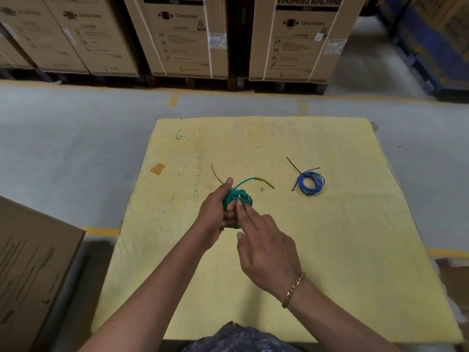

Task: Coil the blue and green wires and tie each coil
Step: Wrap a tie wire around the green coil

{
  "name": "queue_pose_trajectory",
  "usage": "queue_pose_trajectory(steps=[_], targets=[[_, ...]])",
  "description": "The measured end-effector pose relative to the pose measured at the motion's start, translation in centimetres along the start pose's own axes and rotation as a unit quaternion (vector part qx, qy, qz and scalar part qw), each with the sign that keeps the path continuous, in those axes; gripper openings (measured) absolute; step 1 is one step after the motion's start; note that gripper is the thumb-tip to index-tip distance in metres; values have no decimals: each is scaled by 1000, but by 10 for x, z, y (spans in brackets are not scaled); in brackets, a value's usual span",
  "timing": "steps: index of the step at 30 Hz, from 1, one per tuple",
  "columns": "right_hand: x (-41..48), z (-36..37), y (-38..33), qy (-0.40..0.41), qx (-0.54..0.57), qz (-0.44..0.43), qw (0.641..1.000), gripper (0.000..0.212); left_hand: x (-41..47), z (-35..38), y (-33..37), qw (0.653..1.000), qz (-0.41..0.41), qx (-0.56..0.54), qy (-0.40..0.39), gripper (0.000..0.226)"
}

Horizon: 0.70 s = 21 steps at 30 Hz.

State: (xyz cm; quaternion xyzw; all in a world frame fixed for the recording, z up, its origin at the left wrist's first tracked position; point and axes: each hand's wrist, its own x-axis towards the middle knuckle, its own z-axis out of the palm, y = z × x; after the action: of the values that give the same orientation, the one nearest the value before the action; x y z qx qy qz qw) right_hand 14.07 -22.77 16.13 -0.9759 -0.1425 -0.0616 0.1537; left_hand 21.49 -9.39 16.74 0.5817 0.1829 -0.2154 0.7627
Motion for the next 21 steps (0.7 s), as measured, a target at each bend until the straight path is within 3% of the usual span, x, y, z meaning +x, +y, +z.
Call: queue_pose_trajectory(steps=[4,10,16,21], targets=[[1,-6,13,21,25,-46,998,53,1,-1,-2,997,12,72,26,54],[9,-7,30,98,160,-69,980,27,1,4,-12,992,5,119,34,44],[18,-9,42,125,176,-29,976,18,-6,12,-9,991,11,126,45,45],[20,-11,42,135,251,20,958,15,-12,15,-2,991,23,124,44,44]])
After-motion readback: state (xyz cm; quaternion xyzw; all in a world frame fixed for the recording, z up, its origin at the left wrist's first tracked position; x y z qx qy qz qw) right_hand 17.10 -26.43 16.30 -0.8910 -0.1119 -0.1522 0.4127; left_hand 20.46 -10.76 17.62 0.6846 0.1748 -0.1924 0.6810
